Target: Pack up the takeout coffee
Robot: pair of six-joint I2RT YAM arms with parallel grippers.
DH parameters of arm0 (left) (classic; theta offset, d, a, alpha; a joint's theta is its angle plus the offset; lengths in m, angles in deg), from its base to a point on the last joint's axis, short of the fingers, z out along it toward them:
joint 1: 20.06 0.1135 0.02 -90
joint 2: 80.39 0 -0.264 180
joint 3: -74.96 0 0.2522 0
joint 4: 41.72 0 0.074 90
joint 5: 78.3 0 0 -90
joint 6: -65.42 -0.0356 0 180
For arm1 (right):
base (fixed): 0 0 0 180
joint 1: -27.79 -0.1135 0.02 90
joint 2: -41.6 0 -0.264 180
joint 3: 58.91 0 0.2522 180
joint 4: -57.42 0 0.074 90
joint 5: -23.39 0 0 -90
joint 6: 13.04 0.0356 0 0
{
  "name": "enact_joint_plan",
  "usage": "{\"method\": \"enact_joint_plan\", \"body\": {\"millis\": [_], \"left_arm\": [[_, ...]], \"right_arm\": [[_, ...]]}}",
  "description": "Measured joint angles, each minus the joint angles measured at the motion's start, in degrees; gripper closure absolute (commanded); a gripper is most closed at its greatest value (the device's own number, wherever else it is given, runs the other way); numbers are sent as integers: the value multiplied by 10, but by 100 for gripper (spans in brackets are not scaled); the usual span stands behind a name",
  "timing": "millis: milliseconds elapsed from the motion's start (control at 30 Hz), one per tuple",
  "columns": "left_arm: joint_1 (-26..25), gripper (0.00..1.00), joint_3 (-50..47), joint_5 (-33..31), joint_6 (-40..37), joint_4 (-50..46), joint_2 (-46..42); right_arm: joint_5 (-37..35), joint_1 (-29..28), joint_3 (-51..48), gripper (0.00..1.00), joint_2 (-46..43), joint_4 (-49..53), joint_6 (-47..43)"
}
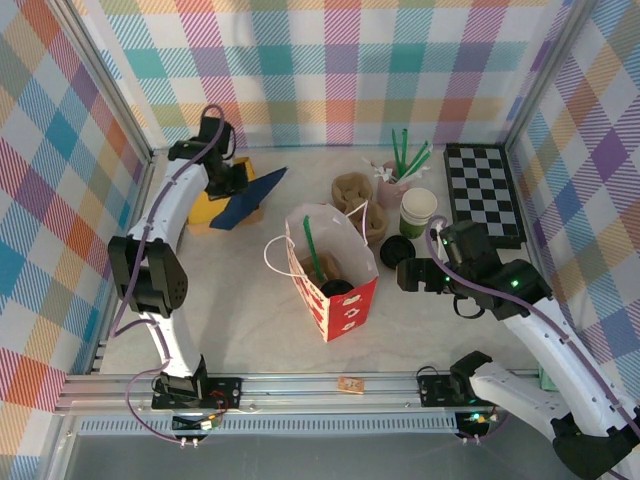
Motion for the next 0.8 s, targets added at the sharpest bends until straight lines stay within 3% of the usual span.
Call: {"method": "enact_joint_plan", "body": {"millis": [200,800], "left_arm": [[45,100,-56,16,12,22,0],[82,100,-64,35,26,53,26]], "right_arm": [[4,0,0,3,1,0,1],[15,0,0,4,11,0,11]]}}
